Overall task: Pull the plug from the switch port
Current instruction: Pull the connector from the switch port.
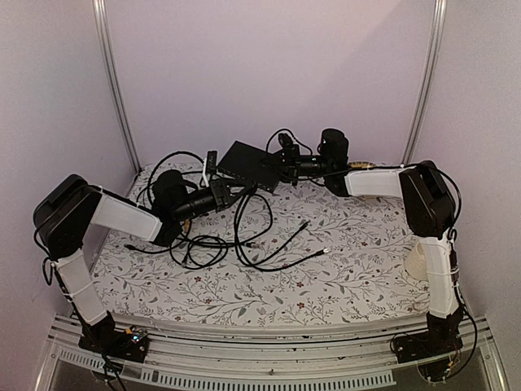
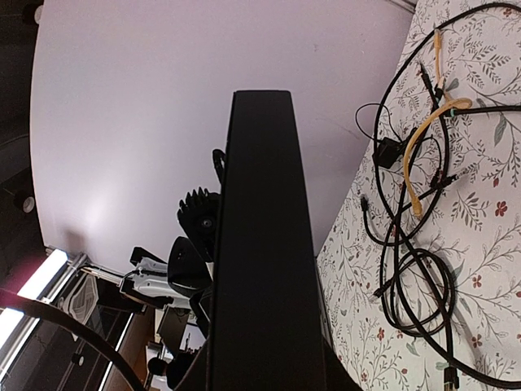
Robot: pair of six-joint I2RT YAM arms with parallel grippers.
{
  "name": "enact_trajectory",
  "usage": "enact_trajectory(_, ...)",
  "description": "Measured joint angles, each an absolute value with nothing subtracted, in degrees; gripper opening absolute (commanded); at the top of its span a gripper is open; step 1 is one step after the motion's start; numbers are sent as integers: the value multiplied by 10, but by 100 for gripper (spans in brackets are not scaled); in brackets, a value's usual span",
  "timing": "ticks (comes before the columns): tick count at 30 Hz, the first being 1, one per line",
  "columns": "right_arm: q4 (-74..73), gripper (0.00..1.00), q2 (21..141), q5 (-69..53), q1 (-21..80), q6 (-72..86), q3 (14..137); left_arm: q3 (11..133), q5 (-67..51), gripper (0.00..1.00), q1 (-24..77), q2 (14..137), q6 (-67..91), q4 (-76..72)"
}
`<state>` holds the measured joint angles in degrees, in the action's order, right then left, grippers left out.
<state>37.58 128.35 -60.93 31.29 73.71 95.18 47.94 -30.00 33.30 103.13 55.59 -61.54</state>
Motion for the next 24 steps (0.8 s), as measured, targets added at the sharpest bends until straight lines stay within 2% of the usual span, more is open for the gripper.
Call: enact_trajectory(24, 375, 2, 1284, -602, 313, 737, 952, 483, -290, 21, 333, 1036, 558, -614)
